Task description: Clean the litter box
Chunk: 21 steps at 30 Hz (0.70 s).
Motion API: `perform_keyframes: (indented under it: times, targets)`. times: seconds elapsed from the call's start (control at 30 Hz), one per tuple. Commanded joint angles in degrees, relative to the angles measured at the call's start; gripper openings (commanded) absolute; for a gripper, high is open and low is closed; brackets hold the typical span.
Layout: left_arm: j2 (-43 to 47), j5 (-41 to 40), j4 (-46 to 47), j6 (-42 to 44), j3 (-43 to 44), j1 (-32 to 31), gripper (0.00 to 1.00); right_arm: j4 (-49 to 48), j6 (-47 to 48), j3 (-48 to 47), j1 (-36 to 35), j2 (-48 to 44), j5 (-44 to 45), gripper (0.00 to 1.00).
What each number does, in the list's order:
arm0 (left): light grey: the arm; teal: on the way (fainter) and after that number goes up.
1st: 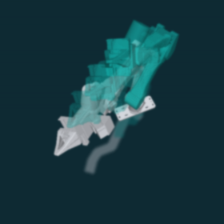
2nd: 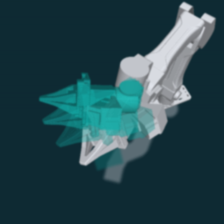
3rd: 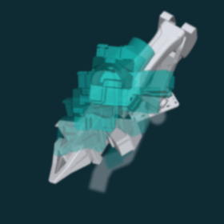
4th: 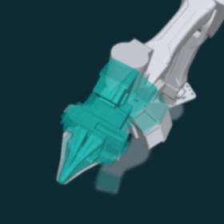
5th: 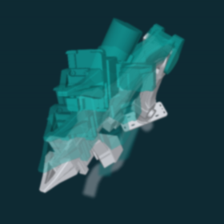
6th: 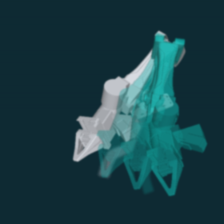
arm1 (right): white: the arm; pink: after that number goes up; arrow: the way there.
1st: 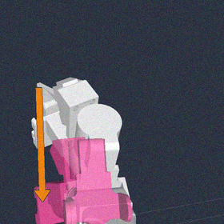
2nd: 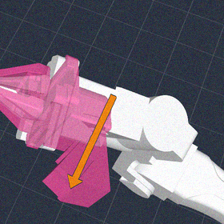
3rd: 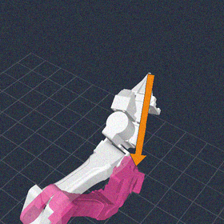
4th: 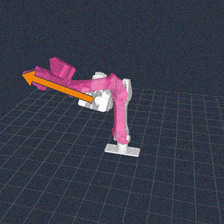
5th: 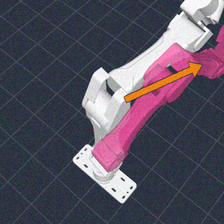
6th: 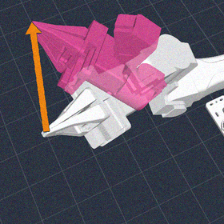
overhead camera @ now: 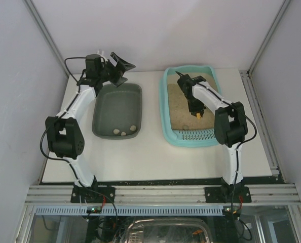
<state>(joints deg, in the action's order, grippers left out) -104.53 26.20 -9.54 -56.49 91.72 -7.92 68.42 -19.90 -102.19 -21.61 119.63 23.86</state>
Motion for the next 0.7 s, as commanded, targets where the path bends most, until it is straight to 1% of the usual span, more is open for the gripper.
perform_keyframes:
  times: [0.0,0.3,0.4,0.47,0.53,0.6,0.67]
  targets:
    - [1.96,1.95,1.73,-0.88,0.36,1.03,1.00,2.35,0.81,-4.85,1.55,3.01,3.65,0.00]
    - [2.34,2.19,1.89,-1.86,-0.14,4.05,1.00,1.13,2.72,-11.60,2.86,10.02,4.67,0.00]
    - [1.63,2.23,1.91,-1.89,-0.15,4.61,1.00,1.25,3.26,-13.89,3.06,12.55,3.37,0.00]
    - [1.24,2.45,1.89,-2.09,0.00,4.84,1.00,-0.03,4.21,-14.11,2.98,12.77,-0.92,0.00]
    - [0.93,2.46,1.89,-2.08,0.11,5.00,1.00,-2.02,5.09,-13.05,3.05,11.83,-7.90,0.00]
    - [0.91,2.17,1.89,-2.06,0.05,5.20,1.00,-4.43,5.64,-10.91,3.06,9.03,-15.38,0.00]
    - [0.91,2.02,1.89,-2.05,-0.05,5.51,1.00,-7.09,5.31,-7.80,3.28,5.22,-20.49,0.00]
